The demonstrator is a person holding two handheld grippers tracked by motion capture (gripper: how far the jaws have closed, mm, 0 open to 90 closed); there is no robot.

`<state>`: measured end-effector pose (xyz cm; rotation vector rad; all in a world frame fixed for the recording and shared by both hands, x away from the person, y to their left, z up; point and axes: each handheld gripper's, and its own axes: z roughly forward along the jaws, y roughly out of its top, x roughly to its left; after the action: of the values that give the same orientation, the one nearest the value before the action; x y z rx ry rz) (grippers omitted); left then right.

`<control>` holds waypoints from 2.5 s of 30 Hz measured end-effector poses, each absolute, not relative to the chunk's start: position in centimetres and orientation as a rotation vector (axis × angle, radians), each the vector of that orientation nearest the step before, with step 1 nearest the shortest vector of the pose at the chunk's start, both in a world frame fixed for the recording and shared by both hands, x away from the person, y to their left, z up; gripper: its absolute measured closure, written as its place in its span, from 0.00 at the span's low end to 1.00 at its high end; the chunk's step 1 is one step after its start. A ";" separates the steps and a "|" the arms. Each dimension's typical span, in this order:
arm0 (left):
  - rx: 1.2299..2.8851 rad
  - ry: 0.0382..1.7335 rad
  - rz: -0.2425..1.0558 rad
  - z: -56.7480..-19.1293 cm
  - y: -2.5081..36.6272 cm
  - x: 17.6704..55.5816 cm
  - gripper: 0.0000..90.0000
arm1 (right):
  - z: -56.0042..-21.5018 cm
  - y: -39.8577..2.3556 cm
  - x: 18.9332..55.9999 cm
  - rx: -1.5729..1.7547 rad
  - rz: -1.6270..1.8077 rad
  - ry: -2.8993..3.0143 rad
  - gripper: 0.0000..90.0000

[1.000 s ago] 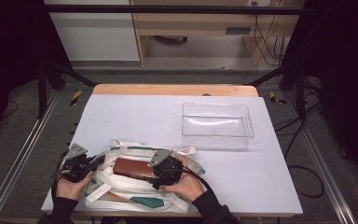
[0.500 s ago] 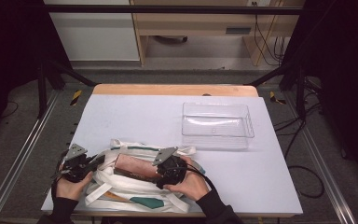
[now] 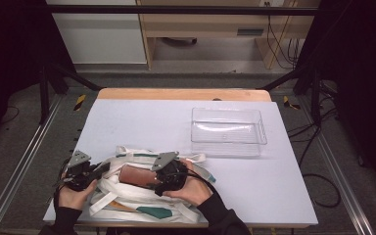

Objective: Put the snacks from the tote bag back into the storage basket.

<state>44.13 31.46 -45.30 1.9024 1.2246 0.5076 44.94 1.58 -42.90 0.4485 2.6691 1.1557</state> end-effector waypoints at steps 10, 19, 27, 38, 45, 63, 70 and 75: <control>1.903 1.222 0.510 -45.3 31.5 44.1 0.90 | -44.4 3.5 45.3 0.396 1.042 2.715 0.43; 1.901 1.224 0.512 -45.3 31.4 44.1 0.90 | -44.3 3.7 45.6 0.376 1.007 2.742 0.45; 1.902 1.223 0.511 -45.4 31.4 44.2 0.90 | -44.4 4.0 46.0 0.357 0.968 2.775 0.45; 1.890 1.219 0.516 -45.4 31.5 44.1 0.89 | -43.8 3.4 46.4 0.363 0.991 2.797 0.48; 1.894 1.216 0.528 -45.4 31.5 44.1 0.88 | -41.7 2.2 46.1 0.361 1.066 2.765 0.48; 1.874 1.189 0.571 -44.7 31.4 43.8 0.75 | -35.1 -5.0 45.6 0.481 1.161 2.598 0.48; 1.818 1.118 0.622 -43.3 31.6 43.2 0.57 | -33.3 -7.2 46.0 0.530 1.148 2.551 0.48; 1.794 1.113 0.660 -42.7 31.8 43.1 0.45 | -32.4 -8.4 46.6 0.569 1.134 2.515 0.48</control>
<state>43.07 31.83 -42.68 1.7942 1.1132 0.6600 46.59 -8.38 -32.42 0.5687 2.5147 1.1343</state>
